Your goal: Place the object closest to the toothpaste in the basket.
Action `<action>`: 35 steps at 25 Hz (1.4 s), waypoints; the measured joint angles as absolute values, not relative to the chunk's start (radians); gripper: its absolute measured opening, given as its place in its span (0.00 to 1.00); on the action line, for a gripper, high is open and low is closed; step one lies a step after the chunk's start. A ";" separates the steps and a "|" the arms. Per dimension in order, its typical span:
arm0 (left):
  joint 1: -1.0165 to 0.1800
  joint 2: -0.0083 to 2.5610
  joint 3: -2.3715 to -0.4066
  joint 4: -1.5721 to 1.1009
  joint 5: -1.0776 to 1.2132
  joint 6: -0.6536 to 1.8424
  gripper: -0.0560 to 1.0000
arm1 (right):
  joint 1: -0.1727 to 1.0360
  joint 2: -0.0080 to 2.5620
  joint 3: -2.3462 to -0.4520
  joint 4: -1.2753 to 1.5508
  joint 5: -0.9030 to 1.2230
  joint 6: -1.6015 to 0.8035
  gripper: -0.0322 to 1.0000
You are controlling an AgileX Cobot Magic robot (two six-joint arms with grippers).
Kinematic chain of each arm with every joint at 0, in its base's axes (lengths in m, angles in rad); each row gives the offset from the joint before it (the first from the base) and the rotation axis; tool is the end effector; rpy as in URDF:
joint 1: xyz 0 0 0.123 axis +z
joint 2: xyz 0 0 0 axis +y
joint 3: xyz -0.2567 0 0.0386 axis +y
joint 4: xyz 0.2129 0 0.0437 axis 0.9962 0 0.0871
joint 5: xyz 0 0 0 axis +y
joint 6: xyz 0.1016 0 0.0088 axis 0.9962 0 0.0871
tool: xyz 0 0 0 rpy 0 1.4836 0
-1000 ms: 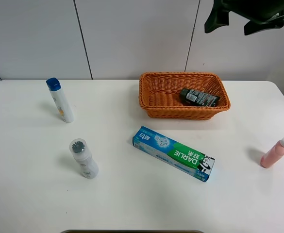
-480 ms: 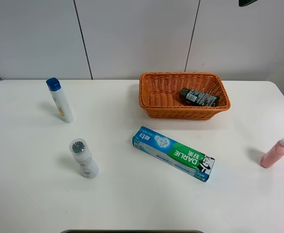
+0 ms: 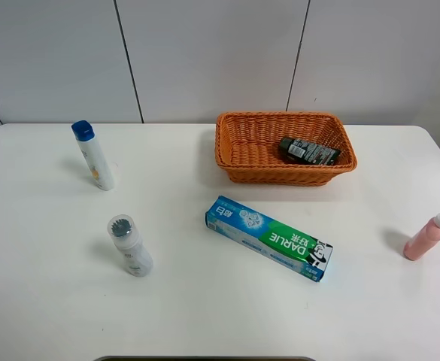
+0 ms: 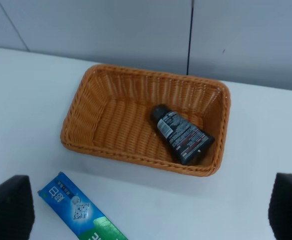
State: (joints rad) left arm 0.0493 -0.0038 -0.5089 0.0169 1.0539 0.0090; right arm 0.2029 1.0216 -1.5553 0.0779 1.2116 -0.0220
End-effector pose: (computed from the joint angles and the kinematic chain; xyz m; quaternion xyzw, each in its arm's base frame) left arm -0.0012 0.0014 0.2584 -0.0174 0.8479 0.0239 0.5293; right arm 0.1400 0.0364 0.4514 -0.1040 0.8755 0.0809 0.4649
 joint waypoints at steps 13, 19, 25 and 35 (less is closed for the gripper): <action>0.049 -0.004 -0.509 0.017 1.054 0.009 0.94 | 0.059 0.626 -1.361 0.071 1.217 -0.030 0.97; 0.049 -0.004 -0.509 0.017 1.054 0.009 0.94 | 0.028 0.457 -1.220 0.063 1.218 -0.022 0.97; 0.049 -0.004 -0.509 0.017 1.054 0.009 0.94 | 0.028 0.346 -1.056 0.048 1.221 -0.013 0.97; 0.049 -0.004 -0.509 0.017 1.054 0.009 0.94 | 0.028 0.196 -0.784 0.007 1.212 -0.011 0.97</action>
State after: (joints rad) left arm 0.0493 -0.0038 -0.5089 0.0169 1.0539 0.0090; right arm 0.0284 0.1965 -0.7843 0.0070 1.2117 -0.0109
